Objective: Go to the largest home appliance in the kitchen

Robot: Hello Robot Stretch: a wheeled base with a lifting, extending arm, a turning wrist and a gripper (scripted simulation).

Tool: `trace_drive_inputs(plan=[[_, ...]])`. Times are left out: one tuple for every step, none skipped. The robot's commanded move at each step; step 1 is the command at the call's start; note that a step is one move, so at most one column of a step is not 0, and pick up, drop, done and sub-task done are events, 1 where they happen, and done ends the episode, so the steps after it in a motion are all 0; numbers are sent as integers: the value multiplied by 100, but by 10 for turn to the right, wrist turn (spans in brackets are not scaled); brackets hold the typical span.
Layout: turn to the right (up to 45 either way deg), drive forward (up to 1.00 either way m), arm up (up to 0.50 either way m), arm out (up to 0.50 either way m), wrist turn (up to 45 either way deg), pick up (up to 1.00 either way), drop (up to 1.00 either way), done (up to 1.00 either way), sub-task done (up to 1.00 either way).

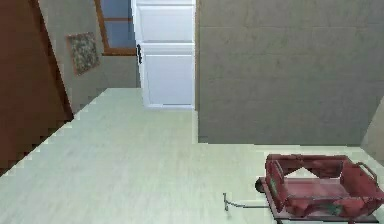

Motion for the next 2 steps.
trace_drive_inputs(plan=[[450, 0, 0, 0, 0, 0, 0, 0, 0], [420, 0, 0, 0, 0, 0, 0, 0, 0]])
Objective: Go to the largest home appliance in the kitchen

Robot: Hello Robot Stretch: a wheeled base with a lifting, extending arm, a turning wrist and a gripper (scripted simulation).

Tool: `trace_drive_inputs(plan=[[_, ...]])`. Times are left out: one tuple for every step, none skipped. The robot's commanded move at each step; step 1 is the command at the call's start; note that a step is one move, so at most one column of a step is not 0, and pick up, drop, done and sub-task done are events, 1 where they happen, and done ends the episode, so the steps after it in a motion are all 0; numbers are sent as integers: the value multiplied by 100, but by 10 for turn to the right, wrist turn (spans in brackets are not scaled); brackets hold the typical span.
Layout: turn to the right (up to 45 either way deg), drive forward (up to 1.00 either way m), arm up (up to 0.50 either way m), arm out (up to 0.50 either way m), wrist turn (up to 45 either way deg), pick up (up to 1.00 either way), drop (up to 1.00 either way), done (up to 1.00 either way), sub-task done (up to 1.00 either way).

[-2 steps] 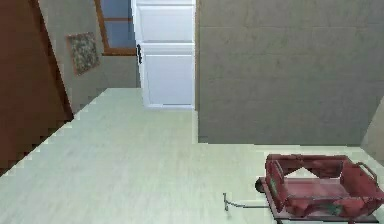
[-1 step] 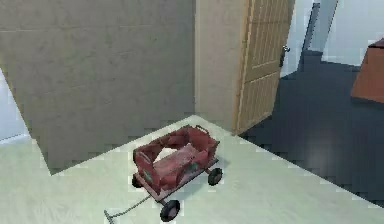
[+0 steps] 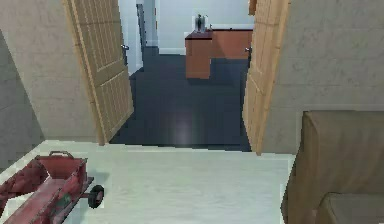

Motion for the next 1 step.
trace_drive_inputs(plan=[[0, 100, 0, 0, 0, 0, 0, 0, 0]])
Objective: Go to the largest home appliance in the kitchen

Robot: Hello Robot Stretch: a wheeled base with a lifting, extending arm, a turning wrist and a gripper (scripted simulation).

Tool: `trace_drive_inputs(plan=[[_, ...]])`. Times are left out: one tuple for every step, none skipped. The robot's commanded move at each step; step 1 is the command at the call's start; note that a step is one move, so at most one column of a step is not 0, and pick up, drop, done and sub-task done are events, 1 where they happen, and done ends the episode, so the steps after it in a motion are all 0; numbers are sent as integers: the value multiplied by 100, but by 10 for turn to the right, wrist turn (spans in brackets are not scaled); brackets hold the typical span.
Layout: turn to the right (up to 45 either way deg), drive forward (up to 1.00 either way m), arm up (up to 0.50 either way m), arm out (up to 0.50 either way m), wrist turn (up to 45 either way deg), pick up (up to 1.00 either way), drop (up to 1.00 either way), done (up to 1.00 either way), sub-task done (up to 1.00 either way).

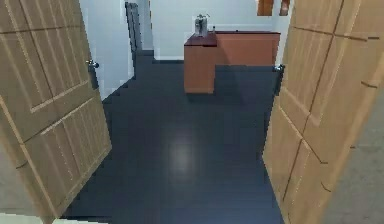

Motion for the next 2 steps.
trace_drive_inputs(plan=[[0, 100, 0, 0, 0, 0, 0, 0, 0], [0, 100, 0, 0, 0, 0, 0, 0, 0]])
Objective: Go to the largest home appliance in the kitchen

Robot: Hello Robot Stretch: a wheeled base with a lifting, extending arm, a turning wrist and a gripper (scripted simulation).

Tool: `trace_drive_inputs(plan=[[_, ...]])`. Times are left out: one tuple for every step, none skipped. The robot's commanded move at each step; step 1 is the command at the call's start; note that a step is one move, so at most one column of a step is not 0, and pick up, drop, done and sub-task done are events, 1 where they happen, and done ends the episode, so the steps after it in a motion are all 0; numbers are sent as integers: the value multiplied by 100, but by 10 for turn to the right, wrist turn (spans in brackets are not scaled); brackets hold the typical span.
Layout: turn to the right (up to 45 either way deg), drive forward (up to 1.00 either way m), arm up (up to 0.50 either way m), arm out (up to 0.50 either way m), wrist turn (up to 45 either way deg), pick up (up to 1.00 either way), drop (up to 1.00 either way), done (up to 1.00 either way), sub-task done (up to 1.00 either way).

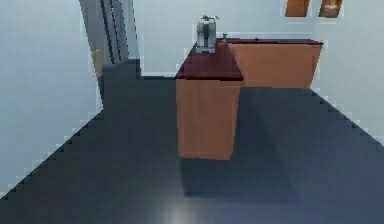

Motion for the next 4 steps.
trace_drive_inputs(plan=[[180, 0, 0, 0, 0, 0, 0, 0, 0], [0, 15, 0, 0, 0, 0, 0, 0, 0], [180, 0, 0, 0, 0, 0, 0, 0, 0], [0, 100, 0, 0, 0, 0, 0, 0, 0]])
